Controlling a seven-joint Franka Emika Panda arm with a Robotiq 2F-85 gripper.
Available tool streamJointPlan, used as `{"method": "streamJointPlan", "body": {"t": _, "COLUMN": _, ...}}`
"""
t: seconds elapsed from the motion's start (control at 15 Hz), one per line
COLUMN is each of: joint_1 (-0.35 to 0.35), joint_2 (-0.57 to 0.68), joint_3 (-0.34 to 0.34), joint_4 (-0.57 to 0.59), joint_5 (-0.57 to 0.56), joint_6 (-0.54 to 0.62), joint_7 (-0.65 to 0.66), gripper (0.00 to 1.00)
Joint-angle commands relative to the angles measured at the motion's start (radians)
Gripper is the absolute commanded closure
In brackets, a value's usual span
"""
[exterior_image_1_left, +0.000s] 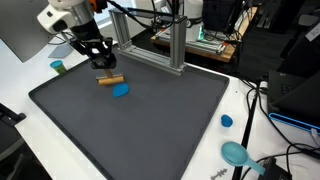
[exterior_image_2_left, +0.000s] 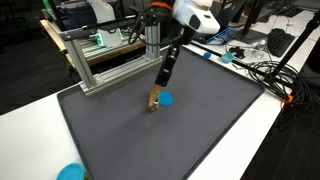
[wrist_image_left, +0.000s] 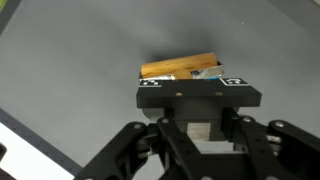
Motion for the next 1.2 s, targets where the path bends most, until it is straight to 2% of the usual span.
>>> {"method": "streamJointPlan", "body": {"t": 0.0, "joint_1": -0.015, "joint_2": -0.242, "joint_3": 0.004, "joint_4": -0.236, "joint_5": 0.041, "joint_6": 0.158, "joint_7": 0.059, "gripper": 0.79}}
{"method": "streamJointPlan", "body": {"t": 0.07, "joint_1": -0.013, "joint_2": -0.293, "joint_3": 0.006, "joint_4": -0.279, "joint_5": 0.069, "joint_6": 0.176, "joint_7": 0.092, "gripper": 0.79}}
{"method": "streamJointPlan", "body": {"t": 0.2, "joint_1": 0.003, "joint_2": -0.386, "joint_3": 0.008, "joint_4": -0.346, "joint_5": 0.138, "joint_6": 0.132, "joint_7": 0.165, "gripper": 0.79}}
{"method": "streamJointPlan", "body": {"t": 0.47, "joint_1": 0.059, "joint_2": -0.584, "joint_3": 0.003, "joint_4": -0.543, "joint_5": 0.167, "joint_6": 0.093, "joint_7": 0.429, "gripper": 0.79}}
{"method": "streamJointPlan", "body": {"t": 0.6, "joint_1": 0.084, "joint_2": -0.678, "joint_3": 0.014, "joint_4": -0.652, "joint_5": 0.197, "joint_6": 0.106, "joint_7": 0.556, "gripper": 0.79}}
{"method": "streamJointPlan", "body": {"t": 0.67, "joint_1": 0.101, "joint_2": -0.725, "joint_3": 0.026, "joint_4": -0.713, "joint_5": 0.203, "joint_6": 0.191, "joint_7": 0.606, "gripper": 0.79}}
{"method": "streamJointPlan", "body": {"t": 0.73, "joint_1": 0.089, "joint_2": -0.596, "joint_3": 0.008, "joint_4": -0.572, "joint_5": 0.170, "joint_6": 0.105, "joint_7": 0.521, "gripper": 0.79}}
{"method": "streamJointPlan", "body": {"t": 0.8, "joint_1": 0.099, "joint_2": -0.626, "joint_3": 0.015, "joint_4": -0.606, "joint_5": 0.170, "joint_6": 0.116, "joint_7": 0.539, "gripper": 0.54}}
{"method": "streamJointPlan", "body": {"t": 0.93, "joint_1": 0.101, "joint_2": -0.624, "joint_3": 0.013, "joint_4": -0.604, "joint_5": 0.170, "joint_6": 0.112, "joint_7": 0.538, "gripper": 0.54}}
{"method": "streamJointPlan", "body": {"t": 1.0, "joint_1": 0.099, "joint_2": -0.612, "joint_3": 0.010, "joint_4": -0.598, "joint_5": 0.170, "joint_6": 0.113, "joint_7": 0.536, "gripper": 0.79}}
{"method": "streamJointPlan", "body": {"t": 1.13, "joint_1": 0.085, "joint_2": -0.675, "joint_3": 0.000, "joint_4": -0.632, "joint_5": 0.173, "joint_6": 0.085, "joint_7": 0.644, "gripper": 0.79}}
